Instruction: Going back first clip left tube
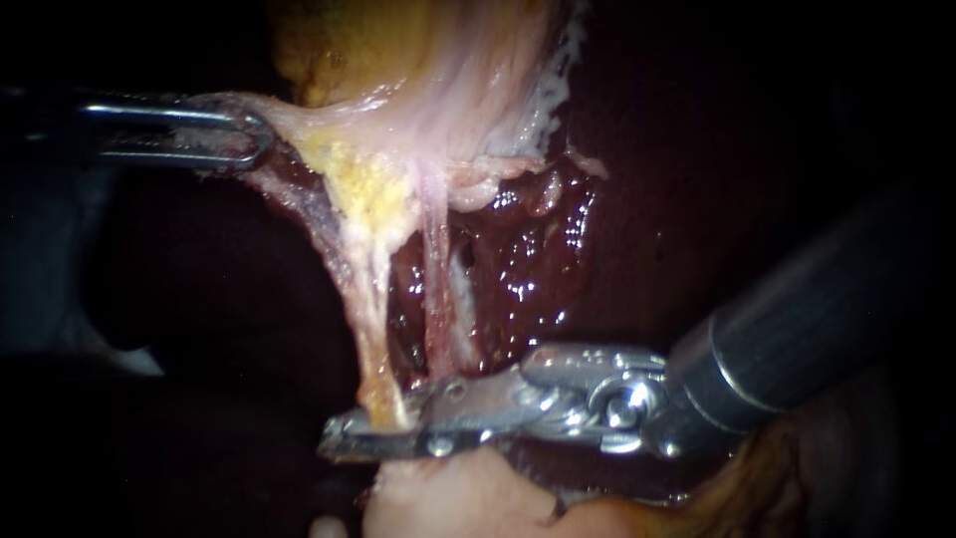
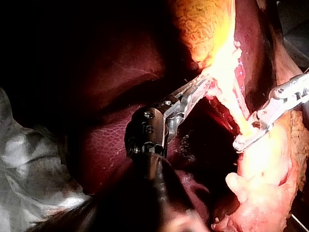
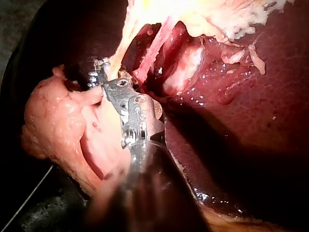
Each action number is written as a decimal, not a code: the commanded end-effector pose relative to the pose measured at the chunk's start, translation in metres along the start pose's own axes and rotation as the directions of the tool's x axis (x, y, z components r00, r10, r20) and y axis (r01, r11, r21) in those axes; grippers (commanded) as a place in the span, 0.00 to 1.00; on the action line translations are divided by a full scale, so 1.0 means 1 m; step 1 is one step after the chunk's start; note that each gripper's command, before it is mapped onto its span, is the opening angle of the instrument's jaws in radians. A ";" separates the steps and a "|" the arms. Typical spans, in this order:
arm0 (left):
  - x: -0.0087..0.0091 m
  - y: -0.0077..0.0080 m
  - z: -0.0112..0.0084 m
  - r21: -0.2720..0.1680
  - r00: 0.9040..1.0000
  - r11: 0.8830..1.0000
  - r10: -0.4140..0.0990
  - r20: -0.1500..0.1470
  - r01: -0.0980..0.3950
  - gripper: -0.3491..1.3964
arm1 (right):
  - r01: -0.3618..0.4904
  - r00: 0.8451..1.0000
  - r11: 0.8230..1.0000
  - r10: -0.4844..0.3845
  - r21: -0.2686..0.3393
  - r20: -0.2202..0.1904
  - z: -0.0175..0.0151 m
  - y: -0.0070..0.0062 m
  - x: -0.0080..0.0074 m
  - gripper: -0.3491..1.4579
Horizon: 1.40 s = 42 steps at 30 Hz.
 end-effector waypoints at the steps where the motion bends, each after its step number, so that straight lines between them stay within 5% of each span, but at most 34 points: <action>1: 0.0000 0.0000 0.0000 0.000 1.000 1.000 -0.001 0.000 0.001 0.00 | 0.000 1.000 1.000 0.000 0.001 -0.008 0.0000 0.0000 0.0001 0.00; 5: 0.0000 0.0000 0.0000 0.000 1.000 1.000 0.000 0.000 0.000 0.00 | 0.078 0.997 0.997 -0.078 0.008 -0.029 0.0006 0.0001 0.0002 0.32; 8: -0.0001 0.0000 0.0000 0.000 1.000 1.000 0.000 0.000 0.000 0.00 | 0.084 0.995 0.996 -0.084 0.012 -0.049 0.0013 0.0003 0.0005 0.42; 15: -0.0001 0.0000 0.0000 -0.003 1.000 1.000 0.000 0.001 0.000 0.00 | 0.148 0.987 0.989 -0.148 -0.009 -0.055 0.0014 0.0008 0.0005 0.44; 23: -0.0001 0.0001 0.0000 -0.003 1.000 1.000 0.000 0.001 0.000 0.00 | 0.251 0.964 0.961 -0.259 -0.112 -0.058 0.0002 0.0027 0.0003 0.47; 28: -0.0001 0.0001 0.0000 -0.003 1.000 1.000 0.000 0.001 0.000 0.00 | 0.298 0.950 0.944 -0.308 -0.141 -0.052 -0.0016 0.0029 -0.0001 0.47; 36: -0.0001 0.0001 -0.0001 -0.003 1.000 1.000 0.000 0.002 0.000 0.00 | 0.439 0.894 0.884 -0.448 -0.158 -0.026 -0.0091 0.0014 0.0000 0.47; 42: -0.0002 0.0001 -0.0001 -0.003 1.000 1.000 0.001 0.001 -0.001 0.00 | 0.485 0.870 0.859 -0.494 -0.164 -0.014 -0.0155 0.0008 0.0004 0.47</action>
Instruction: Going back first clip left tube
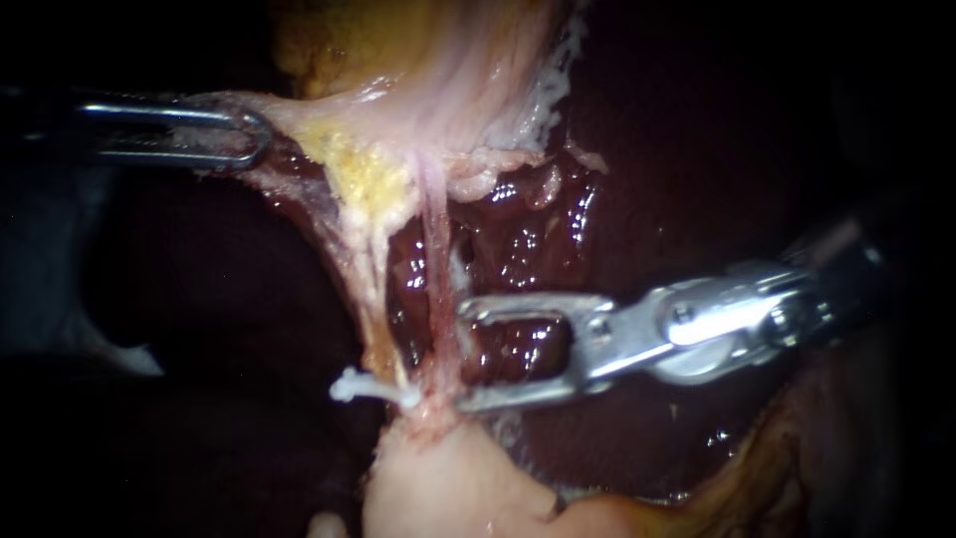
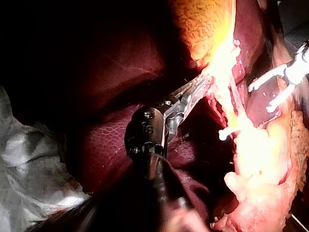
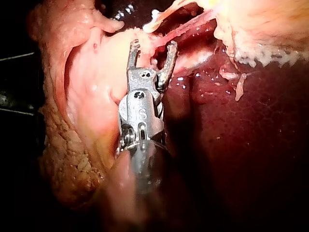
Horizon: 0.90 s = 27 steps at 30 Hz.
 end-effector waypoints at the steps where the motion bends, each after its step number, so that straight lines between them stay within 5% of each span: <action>1: 0.0000 0.0000 0.0000 0.001 1.000 1.000 0.000 0.000 0.000 0.00 | -0.005 1.000 1.000 0.005 0.003 -0.001 -0.0008 0.0001 0.0000 0.47; 16: -0.0003 0.0001 0.0006 0.001 1.000 1.000 0.001 -0.001 -0.001 0.00 | 0.030 1.000 1.000 -0.030 -0.007 0.005 -0.0054 0.0018 0.0002 0.47; 27: -0.0021 -0.0002 0.0057 -0.011 1.000 1.000 0.014 -0.003 -0.014 0.00 | 0.030 1.000 1.000 -0.030 -0.008 0.005 -0.0054 0.0018 0.0003 0.47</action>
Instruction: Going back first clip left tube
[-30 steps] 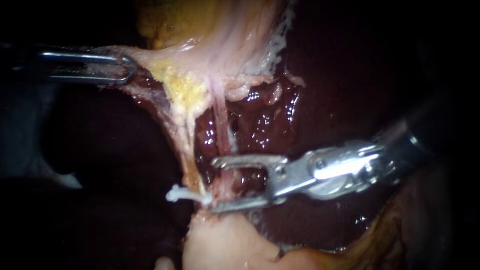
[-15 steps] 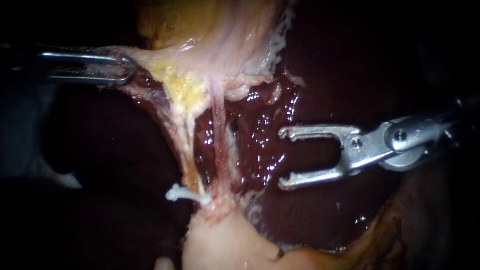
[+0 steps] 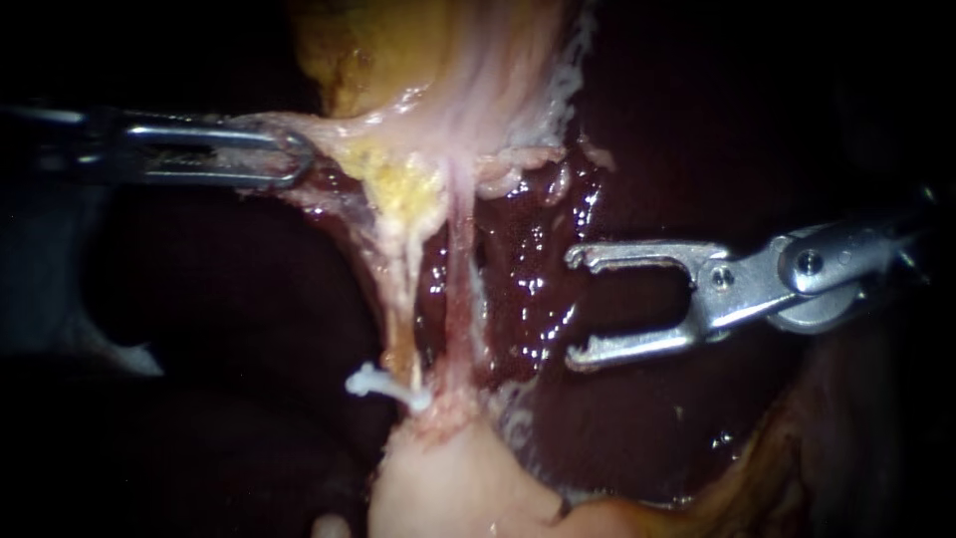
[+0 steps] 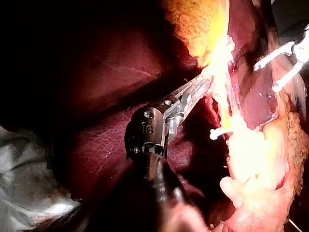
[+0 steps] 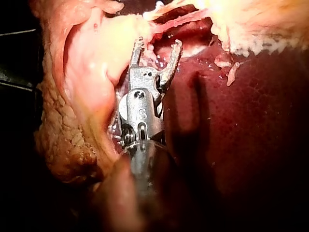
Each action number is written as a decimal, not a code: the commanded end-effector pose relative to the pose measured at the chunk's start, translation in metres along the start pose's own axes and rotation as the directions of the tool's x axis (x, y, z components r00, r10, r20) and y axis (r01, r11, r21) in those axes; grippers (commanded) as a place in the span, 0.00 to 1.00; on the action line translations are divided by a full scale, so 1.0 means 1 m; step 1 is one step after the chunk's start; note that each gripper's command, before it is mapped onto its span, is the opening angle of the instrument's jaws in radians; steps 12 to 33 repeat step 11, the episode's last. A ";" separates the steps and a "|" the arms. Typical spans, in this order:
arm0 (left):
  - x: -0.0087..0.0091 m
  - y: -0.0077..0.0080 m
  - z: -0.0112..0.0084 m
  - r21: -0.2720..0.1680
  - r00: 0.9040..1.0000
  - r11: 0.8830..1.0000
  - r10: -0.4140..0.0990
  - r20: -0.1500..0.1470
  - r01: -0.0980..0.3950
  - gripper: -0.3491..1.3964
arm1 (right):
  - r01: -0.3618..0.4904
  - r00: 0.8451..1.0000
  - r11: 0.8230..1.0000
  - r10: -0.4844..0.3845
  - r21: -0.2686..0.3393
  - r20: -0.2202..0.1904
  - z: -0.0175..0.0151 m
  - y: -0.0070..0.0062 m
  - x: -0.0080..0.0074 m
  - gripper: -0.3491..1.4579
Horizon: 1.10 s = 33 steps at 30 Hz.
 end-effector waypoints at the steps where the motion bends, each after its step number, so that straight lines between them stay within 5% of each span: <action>1: -0.0003 -0.0001 0.0005 0.000 1.000 1.000 0.003 -0.002 -0.003 0.00 | 0.000 1.000 1.000 0.000 0.000 0.000 0.0000 0.0000 0.0000 0.47; 33: -0.0007 -0.0004 0.0010 -0.007 1.000 1.000 0.003 0.011 -0.003 0.00 | 0.000 1.000 1.000 0.000 0.000 0.000 0.0000 -0.0001 0.0000 0.47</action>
